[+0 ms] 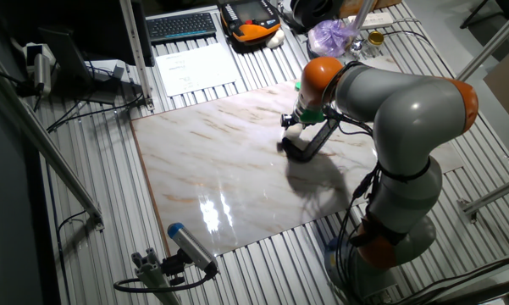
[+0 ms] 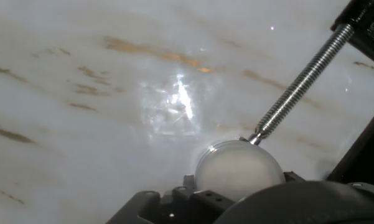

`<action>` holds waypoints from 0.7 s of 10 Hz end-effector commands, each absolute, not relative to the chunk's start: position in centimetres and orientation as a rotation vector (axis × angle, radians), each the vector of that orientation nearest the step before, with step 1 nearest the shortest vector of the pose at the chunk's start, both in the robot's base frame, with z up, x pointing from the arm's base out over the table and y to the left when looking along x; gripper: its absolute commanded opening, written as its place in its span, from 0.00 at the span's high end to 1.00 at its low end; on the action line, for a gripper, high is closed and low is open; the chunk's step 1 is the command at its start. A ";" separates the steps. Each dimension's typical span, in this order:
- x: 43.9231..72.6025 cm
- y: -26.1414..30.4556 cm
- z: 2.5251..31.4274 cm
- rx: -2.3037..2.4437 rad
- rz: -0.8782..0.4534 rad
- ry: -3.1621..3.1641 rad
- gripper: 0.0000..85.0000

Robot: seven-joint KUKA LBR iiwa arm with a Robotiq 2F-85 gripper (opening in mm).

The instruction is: Unscrew the lid from the jar

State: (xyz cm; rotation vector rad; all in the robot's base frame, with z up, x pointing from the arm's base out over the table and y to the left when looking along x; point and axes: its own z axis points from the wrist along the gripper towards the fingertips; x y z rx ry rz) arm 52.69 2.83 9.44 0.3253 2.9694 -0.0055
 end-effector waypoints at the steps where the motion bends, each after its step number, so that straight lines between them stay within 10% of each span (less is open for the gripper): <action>1: 52.7 2.8 9.5 0.295 -0.010 2.964 0.40; 7: 52.7 2.8 9.6 0.154 -0.024 2.998 0.40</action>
